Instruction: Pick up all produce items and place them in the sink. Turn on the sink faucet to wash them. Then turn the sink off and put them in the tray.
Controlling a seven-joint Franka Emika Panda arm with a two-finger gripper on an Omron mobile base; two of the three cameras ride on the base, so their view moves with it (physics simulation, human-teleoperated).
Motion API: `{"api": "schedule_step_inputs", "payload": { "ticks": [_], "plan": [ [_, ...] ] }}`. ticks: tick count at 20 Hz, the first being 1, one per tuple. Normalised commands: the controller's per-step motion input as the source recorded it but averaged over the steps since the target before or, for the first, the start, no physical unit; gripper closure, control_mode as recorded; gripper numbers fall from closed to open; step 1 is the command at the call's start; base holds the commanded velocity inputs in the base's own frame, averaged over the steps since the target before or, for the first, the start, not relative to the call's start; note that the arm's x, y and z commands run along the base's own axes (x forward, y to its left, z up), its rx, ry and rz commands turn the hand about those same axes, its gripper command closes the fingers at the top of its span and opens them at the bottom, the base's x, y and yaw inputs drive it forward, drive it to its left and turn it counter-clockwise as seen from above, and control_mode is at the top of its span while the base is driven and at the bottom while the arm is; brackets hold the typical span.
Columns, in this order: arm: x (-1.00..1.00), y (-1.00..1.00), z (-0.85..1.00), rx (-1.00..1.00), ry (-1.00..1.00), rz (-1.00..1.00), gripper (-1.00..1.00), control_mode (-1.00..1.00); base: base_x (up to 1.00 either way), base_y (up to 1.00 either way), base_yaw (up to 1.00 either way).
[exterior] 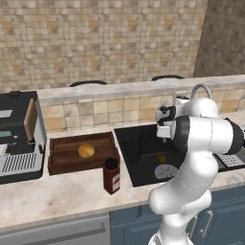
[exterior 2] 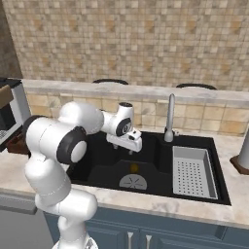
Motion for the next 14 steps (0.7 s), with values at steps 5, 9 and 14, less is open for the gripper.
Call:
{"api": "schedule_step_inputs", "payload": {
  "ticks": [5,9,14],
  "plan": [
    [0.30,-0.17,-0.45,0.00,0.00,0.00,-1.00,-1.00,0.00,0.00,0.00],
    [0.45,-0.01,-0.47,0.00,0.00,0.00,-1.00,-1.00,0.00,0.00,0.00],
    [0.53,0.00,-0.42,0.00,0.00,0.00,-1.00,-1.00,0.00,0.00,0.00]
  ]
}}
